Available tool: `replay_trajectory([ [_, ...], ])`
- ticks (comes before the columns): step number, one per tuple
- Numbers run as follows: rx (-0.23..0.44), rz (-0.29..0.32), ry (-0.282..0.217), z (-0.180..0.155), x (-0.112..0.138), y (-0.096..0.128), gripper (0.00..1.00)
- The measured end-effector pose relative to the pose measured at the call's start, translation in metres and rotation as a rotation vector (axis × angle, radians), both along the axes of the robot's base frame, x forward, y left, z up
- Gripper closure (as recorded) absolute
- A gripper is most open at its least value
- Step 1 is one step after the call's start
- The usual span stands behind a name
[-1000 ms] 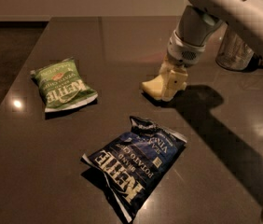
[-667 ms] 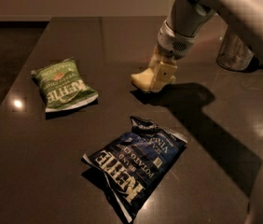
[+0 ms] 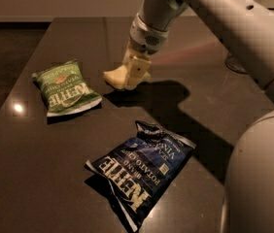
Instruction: Move sponge near green jalapeno chip bag
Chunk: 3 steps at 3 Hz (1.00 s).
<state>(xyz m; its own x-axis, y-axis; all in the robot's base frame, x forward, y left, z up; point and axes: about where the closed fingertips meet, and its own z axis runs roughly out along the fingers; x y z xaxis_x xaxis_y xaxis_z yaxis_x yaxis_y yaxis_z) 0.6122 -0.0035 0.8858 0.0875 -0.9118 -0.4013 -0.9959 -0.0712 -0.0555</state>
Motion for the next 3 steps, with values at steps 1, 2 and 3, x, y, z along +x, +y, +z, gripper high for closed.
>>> replay_trajectory([
  [1,0.011,0.023,0.003,-0.005,0.007,0.029,0.84],
  [2,0.031,0.018,0.022,-0.008,0.013,0.042,0.61],
  [3,0.034,0.018,0.02,-0.01,0.015,0.045,0.38],
])
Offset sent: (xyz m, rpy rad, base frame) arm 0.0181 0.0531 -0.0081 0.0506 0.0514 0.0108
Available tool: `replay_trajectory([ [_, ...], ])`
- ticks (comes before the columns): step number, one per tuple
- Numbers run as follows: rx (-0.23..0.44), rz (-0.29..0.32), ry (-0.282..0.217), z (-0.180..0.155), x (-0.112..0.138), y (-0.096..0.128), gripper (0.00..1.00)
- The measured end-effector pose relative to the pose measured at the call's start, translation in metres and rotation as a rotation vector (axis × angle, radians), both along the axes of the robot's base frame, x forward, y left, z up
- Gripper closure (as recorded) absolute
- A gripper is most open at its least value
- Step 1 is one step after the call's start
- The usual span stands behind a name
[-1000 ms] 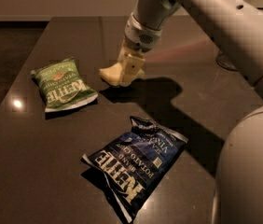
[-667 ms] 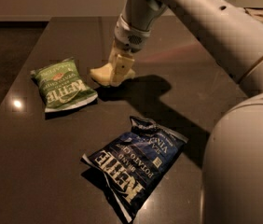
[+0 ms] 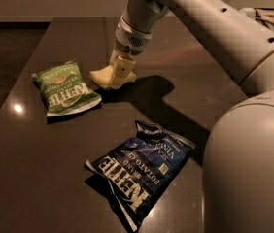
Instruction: Move sponge near green jalapeno chip bag
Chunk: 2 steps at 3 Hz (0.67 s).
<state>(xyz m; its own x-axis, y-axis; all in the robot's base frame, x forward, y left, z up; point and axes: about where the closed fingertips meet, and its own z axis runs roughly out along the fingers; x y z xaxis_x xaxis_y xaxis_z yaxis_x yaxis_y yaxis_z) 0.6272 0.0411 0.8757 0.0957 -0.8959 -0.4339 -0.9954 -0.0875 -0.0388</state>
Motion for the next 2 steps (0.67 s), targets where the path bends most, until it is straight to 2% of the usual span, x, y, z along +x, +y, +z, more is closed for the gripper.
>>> replay_trajectory([
  [1,0.003,0.001,-0.001,-0.0021,0.0014,0.0028,0.15],
  [2,0.005,0.001,-0.002,-0.0042,0.0027,0.0051,0.0],
])
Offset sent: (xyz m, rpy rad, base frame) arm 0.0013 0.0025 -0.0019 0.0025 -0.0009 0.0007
